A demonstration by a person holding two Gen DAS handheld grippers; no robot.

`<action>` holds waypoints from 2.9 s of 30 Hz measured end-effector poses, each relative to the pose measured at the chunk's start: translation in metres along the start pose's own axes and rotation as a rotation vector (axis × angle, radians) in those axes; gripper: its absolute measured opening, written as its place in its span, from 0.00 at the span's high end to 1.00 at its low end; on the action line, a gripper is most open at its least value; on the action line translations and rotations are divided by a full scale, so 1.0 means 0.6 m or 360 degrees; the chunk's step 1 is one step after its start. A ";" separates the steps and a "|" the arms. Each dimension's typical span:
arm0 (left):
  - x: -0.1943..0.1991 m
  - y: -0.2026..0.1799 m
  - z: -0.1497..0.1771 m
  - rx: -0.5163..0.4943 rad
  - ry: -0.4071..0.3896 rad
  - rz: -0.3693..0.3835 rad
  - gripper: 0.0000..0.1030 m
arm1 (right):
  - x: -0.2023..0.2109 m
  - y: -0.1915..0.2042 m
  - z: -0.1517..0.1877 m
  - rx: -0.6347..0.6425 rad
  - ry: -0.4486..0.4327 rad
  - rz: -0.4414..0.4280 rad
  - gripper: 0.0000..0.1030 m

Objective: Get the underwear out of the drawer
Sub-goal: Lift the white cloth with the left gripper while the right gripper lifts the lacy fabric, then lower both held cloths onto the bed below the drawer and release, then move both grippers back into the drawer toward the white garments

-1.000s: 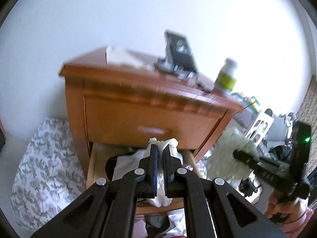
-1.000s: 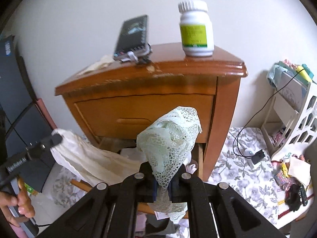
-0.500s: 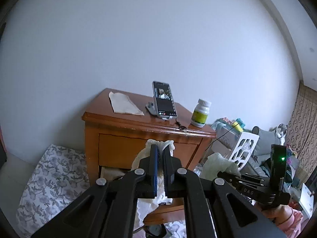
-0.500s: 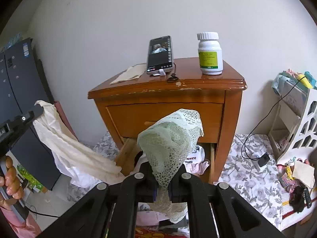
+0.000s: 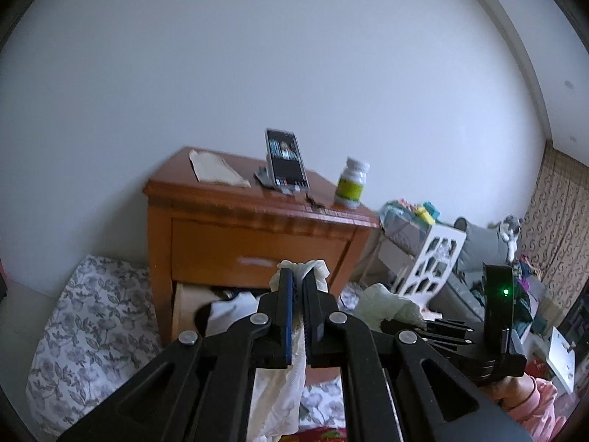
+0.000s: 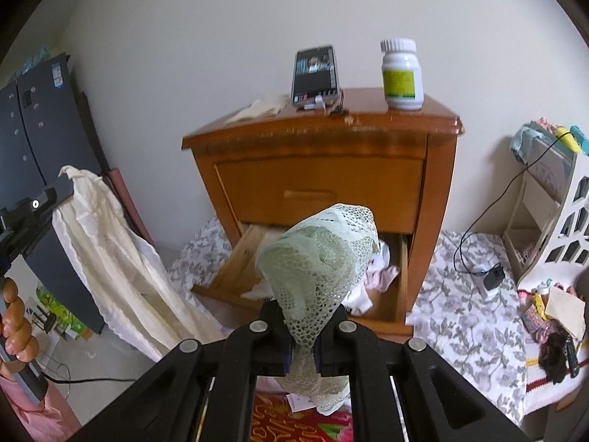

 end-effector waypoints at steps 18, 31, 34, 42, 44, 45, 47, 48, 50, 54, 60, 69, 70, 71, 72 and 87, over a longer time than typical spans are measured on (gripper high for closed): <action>-0.196 0.068 0.204 0.0177 0.0659 -0.0149 0.96 | -0.198 -0.009 0.173 -0.0073 0.0544 -0.0016 0.89; -0.294 0.143 0.318 0.0277 0.0994 -0.0348 0.96 | -0.325 -0.017 0.252 -0.0154 0.0828 0.0013 0.89; -0.312 0.151 0.335 0.0278 0.1049 -0.0370 0.96 | -0.343 -0.020 0.265 -0.0169 0.0882 0.0017 0.89; -0.347 0.164 0.372 0.0267 0.1188 -0.0425 0.95 | -0.373 -0.027 0.278 -0.0181 0.0960 0.0030 0.82; -0.352 0.170 0.380 0.0272 0.1217 -0.0447 0.93 | -0.378 -0.024 0.279 -0.0172 0.0976 0.0033 0.73; -0.354 0.172 0.382 0.0277 0.1226 -0.0457 0.87 | -0.379 -0.023 0.280 -0.0165 0.0979 0.0034 0.72; -0.354 0.175 0.385 0.0281 0.1231 -0.0480 0.66 | -0.383 -0.027 0.285 -0.0162 0.0984 0.0033 0.71; -0.353 0.177 0.384 0.0282 0.1224 -0.0495 0.58 | -0.383 -0.027 0.286 -0.0163 0.0988 0.0035 0.68; -0.350 0.179 0.383 0.0282 0.1214 -0.0511 0.55 | -0.385 -0.029 0.285 -0.0160 0.0988 0.0044 0.59; -0.345 0.184 0.382 0.0289 0.1213 -0.0551 0.39 | -0.378 -0.027 0.282 -0.0132 0.0977 0.0057 0.45; -0.332 0.195 0.383 0.0285 0.1216 -0.0625 0.33 | -0.372 -0.024 0.283 -0.0127 0.0970 0.0079 0.25; -0.317 0.205 0.376 0.0272 0.1134 -0.0681 0.11 | -0.354 -0.035 0.279 -0.0139 0.0928 0.0113 0.09; -0.316 0.205 0.374 0.0274 0.1119 -0.0688 0.10 | -0.353 -0.036 0.279 -0.0140 0.0922 0.0116 0.08; -0.314 0.205 0.371 0.0276 0.1100 -0.0692 0.08 | -0.350 -0.037 0.278 -0.0143 0.0912 0.0124 0.05; -0.312 0.205 0.369 0.0276 0.1089 -0.0693 0.06 | -0.347 -0.038 0.277 -0.0146 0.0906 0.0131 0.01; -0.289 0.189 0.307 0.0238 0.0858 -0.0640 0.04 | -0.312 -0.060 0.257 -0.0220 0.0751 0.0103 0.00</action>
Point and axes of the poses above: each gripper's, at about its wrist camera, not at the fingertips, and x roughly against the way its jaws point, y to its left, z to its underside, the point moved 3 cm from there along -x, roughly the way its jaws point, and after that the axes turned 6 degrees about x, right-handed, at the moved point
